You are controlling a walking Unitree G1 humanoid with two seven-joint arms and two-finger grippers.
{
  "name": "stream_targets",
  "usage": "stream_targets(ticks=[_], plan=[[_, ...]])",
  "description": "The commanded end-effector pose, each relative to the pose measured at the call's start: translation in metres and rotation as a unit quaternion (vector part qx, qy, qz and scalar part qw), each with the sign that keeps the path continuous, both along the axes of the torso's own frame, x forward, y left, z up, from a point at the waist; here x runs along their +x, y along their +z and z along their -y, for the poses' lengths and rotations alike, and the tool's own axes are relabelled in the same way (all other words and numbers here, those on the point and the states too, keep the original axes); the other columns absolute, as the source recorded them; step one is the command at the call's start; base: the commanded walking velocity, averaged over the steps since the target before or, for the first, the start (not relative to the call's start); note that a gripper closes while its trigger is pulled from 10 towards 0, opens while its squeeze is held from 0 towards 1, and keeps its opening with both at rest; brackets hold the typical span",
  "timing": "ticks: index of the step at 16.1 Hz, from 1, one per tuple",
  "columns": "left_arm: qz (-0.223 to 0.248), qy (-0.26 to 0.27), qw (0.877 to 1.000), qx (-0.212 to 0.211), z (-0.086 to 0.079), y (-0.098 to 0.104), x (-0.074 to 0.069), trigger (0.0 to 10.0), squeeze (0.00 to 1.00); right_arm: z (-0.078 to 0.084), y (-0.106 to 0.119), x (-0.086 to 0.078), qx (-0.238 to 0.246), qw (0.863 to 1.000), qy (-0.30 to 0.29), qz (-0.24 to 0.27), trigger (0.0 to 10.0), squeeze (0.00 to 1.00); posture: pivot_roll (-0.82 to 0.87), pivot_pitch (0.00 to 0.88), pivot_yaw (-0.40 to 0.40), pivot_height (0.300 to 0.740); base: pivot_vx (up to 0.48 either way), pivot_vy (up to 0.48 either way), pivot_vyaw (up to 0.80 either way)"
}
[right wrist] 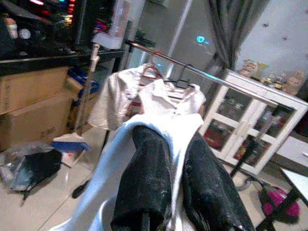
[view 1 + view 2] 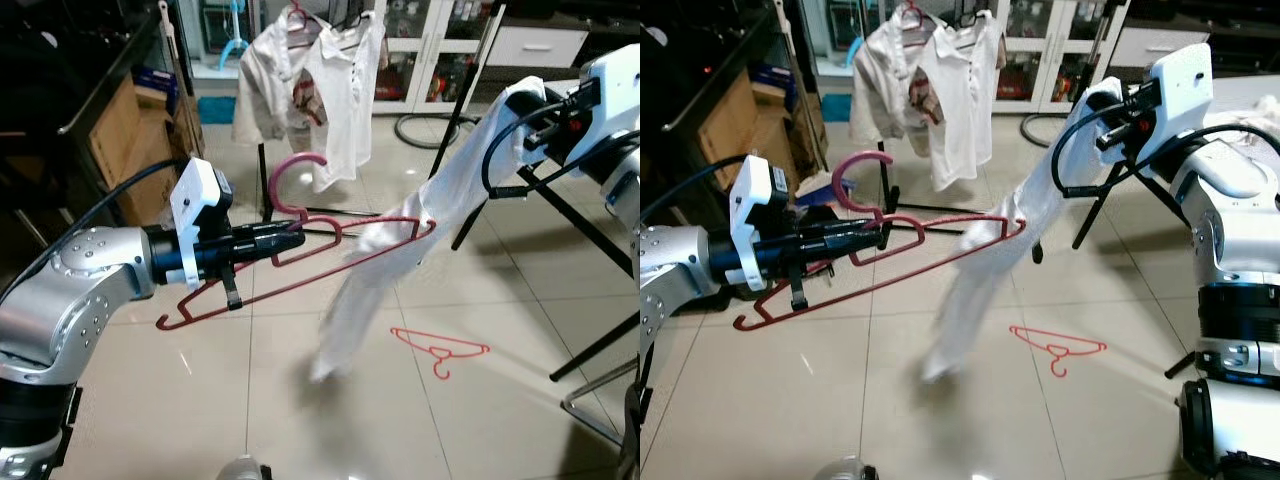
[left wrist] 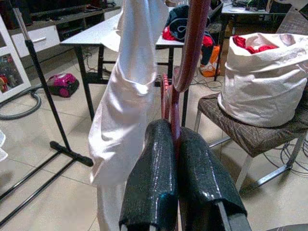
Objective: Hang hanger
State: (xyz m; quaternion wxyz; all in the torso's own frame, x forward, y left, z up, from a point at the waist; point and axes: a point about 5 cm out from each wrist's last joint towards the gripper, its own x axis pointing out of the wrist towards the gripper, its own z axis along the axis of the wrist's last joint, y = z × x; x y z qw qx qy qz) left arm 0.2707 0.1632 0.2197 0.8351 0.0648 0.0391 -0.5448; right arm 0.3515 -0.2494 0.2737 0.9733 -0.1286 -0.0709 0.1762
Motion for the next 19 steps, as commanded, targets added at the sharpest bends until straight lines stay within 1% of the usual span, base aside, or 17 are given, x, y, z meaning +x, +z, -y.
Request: stream_targets(ticks=[1, 2, 4, 6, 8, 9, 10, 11, 12, 13, 14, 15, 16, 17, 18, 19], plan=[[0.009, 0.002, 1.000, 0.003, -0.001, 0.003, -0.003, 10.0, 0.00, 0.010, 0.016, 0.000, 0.031, 0.999, -0.025, 0.031, 10.0, 0.00, -0.01, 0.000, -0.039, 0.740, 0.000, 0.000, 0.00], [0.008, 0.005, 1.000, 0.005, -0.001, 0.002, -0.003, 10.0, 0.00, 0.008, 0.018, 0.000, 0.053, 0.998, -0.017, 0.034, 10.0, 0.00, -0.01, 0.000, -0.039, 0.740, 0.000, 0.000, 0.00], [0.009, 0.006, 1.000, 0.005, -0.002, 0.003, -0.002, 10.0, 0.00, 0.007, 0.018, 0.001, 0.057, 0.998, -0.010, 0.035, 10.0, 0.00, -0.01, 0.000, -0.038, 0.740, 0.000, 0.000, 0.00], [0.012, 0.006, 1.000, 0.005, -0.002, 0.004, -0.002, 10.0, 0.00, 0.011, 0.016, 0.004, 0.052, 0.998, -0.019, 0.041, 10.0, 0.00, -0.01, 0.000, -0.039, 0.740, 0.000, 0.000, 0.00], [0.020, 0.018, 1.000, 0.001, -0.002, 0.005, 0.001, 10.0, 0.00, 0.014, 0.011, 0.006, 0.029, 0.998, -0.036, 0.042, 10.0, 0.00, 0.00, 0.000, -0.040, 0.740, 0.000, 0.000, 0.00], [0.037, 0.059, 0.998, -0.006, -0.004, 0.007, 0.009, 10.0, 0.00, 0.013, 0.009, 0.006, 0.034, 0.998, -0.041, 0.041, 10.0, 0.00, 0.00, 0.000, -0.037, 0.740, 0.000, 0.000, 0.00], [0.047, 0.113, 0.992, -0.029, -0.006, 0.010, 0.021, 10.0, 0.00, 0.013, 0.009, 0.006, 0.051, 0.997, -0.049, 0.045, 10.0, 0.00, 0.00, 0.000, -0.037, 0.740, 0.000, 0.000, 0.00], [0.056, 0.252, 0.962, -0.089, -0.016, 0.014, 0.045, 10.0, 0.00, 0.016, 0.011, 0.009, 0.119, 0.986, -0.098, 0.063, 10.0, 0.00, 0.00, 0.000, -0.034, 0.740, 0.000, 0.000, 0.00], [0.053, 0.340, 0.930, -0.129, -0.025, 0.013, 0.056, 10.0, 0.00, 0.020, 0.012, 0.011, 0.168, 0.972, -0.143, 0.078, 10.0, 0.00, 0.00, 0.000, -0.033, 0.740, 0.000, 0.000, 0.00], [0.043, 0.380, 0.911, -0.157, -0.030, 0.011, 0.060, 10.0, 0.00, 0.021, 0.013, 0.011, 0.201, 0.961, -0.165, 0.088, 10.0, 0.00, 0.00, 0.000, -0.033, 0.740, 0.000, 0.000, 0.00], [0.023, 0.438, 0.877, -0.198, -0.036, 0.006, 0.063, 10.0, 0.00, 0.018, 0.014, 0.013, 0.257, 0.943, -0.189, 0.097, 10.0, 0.00, 0.00, 0.000, -0.029, 0.740, 0.000, 0.000, 0.00], [0.017, 0.462, 0.864, -0.199, -0.033, -0.002, 0.063, 10.0, 0.00, 0.011, 0.016, 0.014, 0.298, 0.930, -0.190, 0.099, 10.0, 0.00, 0.00, 0.000, -0.023, 0.740, 0.000, 0.000, 0.00], [0.013, 0.491, 0.850, -0.189, -0.025, -0.014, 0.063, 10.0, 0.00, -0.002, 0.021, 0.017, 0.363, 0.908, -0.184, 0.101, 10.0, 0.00, 0.00, 0.000, -0.021, 0.740, 0.000, 0.000, 0.00], [0.005, 0.503, 0.845, -0.184, -0.020, -0.021, 0.065, 10.0, 0.00, -0.013, 0.030, 0.021, 0.399, 0.895, -0.178, 0.092, 10.0, 0.00, 0.00, 0.000, -0.018, 0.740, 0.000, 0.000, 0.00], [-0.004, 0.512, 0.840, -0.178, -0.016, -0.026, 0.068, 10.0, 0.00, -0.025, 0.054, 0.023, 0.429, 0.885, -0.149, 0.100, 10.0, 0.00, -0.01, 0.000, -0.010, 0.740, 0.000, 0.000, 0.00], [-0.008, 0.519, 0.839, -0.161, -0.012, -0.031, 0.071, 10.0, 0.00, -0.035, 0.083, 0.020, 0.436, 0.885, -0.114, 0.116, 10.0, 0.00, -0.02, 0.000, -0.006, 0.740, 0.000, 0.000, 0.00]])
